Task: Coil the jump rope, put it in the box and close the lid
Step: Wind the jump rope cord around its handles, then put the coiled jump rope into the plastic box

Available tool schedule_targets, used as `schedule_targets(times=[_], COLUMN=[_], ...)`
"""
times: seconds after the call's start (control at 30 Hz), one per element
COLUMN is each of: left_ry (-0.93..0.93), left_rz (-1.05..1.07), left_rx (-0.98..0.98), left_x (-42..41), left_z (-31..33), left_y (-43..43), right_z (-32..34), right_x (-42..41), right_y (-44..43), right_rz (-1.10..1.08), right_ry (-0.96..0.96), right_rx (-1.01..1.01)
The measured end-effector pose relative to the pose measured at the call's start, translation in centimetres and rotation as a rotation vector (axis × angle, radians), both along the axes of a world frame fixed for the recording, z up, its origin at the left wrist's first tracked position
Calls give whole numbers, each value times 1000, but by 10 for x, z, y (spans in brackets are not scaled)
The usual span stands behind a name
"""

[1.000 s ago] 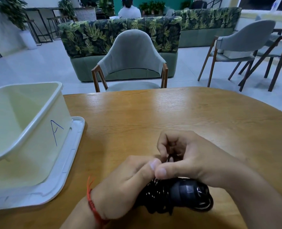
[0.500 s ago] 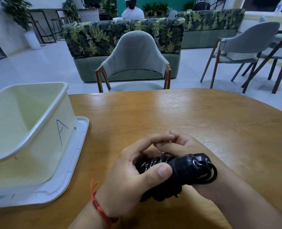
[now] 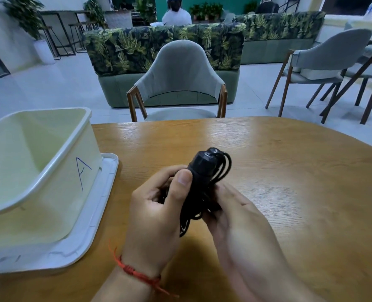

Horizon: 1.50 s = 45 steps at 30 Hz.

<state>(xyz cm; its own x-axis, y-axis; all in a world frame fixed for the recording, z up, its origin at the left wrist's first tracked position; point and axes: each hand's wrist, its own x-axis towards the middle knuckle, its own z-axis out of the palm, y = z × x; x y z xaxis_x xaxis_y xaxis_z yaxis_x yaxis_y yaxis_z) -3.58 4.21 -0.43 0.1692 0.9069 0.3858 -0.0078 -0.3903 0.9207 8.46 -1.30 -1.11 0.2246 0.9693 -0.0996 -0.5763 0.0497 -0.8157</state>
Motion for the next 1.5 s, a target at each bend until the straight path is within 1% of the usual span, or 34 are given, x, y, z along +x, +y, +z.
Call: schedule_targets(times=[0.07,0.13,0.2,0.27,0.33,0.4,0.57,0.73,0.87,0.97,1.03,1.17,1.27,1.4,1.5], left_ry=[12,33,90,178,264,301,291,317,262,268,315,503,579,569,439], left_rz=[67,113,142,170,195,206,190,215,239,258,295,471,475,343,249], left_rx=[-20,-42,-68,-58,-8,51,90,118,106,129,172,284,287,206,131], left_x=[0,-2,-5,-7,-5,-2,0,-6,-6,-6,-7,-12,-24,-56,-88], left_z=[3,3,-1,-5,-7,-9,-6,1,4,7,12,27,40,62,80], left_y=[1,5,9,12,12,10,8,5,1,0,-3,-14,-18,-25,-30], right_z=[-6,-9,-8,-7,-6,-2,7,11,15,25,35,62,78,99,109], right_x=[-11,-20,-27,-28,-27,-25,-15,-13,-17,-22,-25,-39,-52,-69,-85], right_y=[-3,-8,-12,-13,-10,-7,-5,-7,-11,-14,-16,-17,-13,-5,3], right_rz=[-26,-34,3,13,-16,-60,-124,-116,-158,-182,-146,-2,24,104,164], right_ry=[-49,-183,-318,-375,-344,-313,-287,-305,-301,-298,-266,-206,-183,-147,-187], right_rx=[-32,-28,-3,18,1,-28,-69,-103,-99,-100,-90,-38,-36,-33,17])
